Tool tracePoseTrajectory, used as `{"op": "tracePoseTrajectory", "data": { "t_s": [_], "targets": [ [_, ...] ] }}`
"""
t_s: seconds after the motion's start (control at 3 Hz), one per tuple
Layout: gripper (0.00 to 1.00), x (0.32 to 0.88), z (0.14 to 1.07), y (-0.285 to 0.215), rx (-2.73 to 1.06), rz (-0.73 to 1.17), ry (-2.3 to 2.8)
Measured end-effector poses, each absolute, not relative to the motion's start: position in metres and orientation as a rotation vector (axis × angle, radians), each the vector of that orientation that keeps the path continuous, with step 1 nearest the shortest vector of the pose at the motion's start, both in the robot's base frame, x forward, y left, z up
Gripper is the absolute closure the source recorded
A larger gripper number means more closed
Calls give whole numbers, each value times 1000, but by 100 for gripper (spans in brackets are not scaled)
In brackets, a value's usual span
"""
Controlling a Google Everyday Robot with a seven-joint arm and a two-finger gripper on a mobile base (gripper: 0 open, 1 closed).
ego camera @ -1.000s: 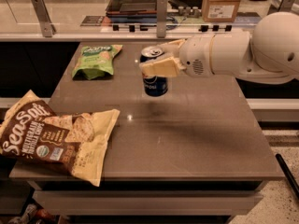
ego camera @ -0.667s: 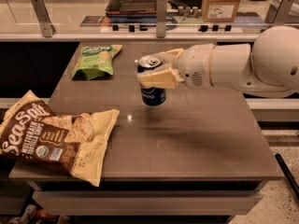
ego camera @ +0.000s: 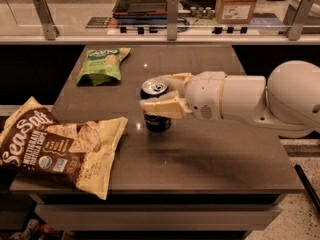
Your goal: Move pepsi can near brown chip bag
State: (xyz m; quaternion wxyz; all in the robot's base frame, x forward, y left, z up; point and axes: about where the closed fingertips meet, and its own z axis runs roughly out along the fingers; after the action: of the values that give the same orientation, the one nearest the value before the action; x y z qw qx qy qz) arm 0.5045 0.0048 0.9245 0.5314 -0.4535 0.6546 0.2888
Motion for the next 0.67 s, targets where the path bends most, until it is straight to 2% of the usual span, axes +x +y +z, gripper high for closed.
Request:
{"op": "tracePoseTrajectory", "data": {
  "t_s": [0.67],
  "targets": [
    [100, 480, 910, 19, -1050, 706, 1564]
  ]
}}
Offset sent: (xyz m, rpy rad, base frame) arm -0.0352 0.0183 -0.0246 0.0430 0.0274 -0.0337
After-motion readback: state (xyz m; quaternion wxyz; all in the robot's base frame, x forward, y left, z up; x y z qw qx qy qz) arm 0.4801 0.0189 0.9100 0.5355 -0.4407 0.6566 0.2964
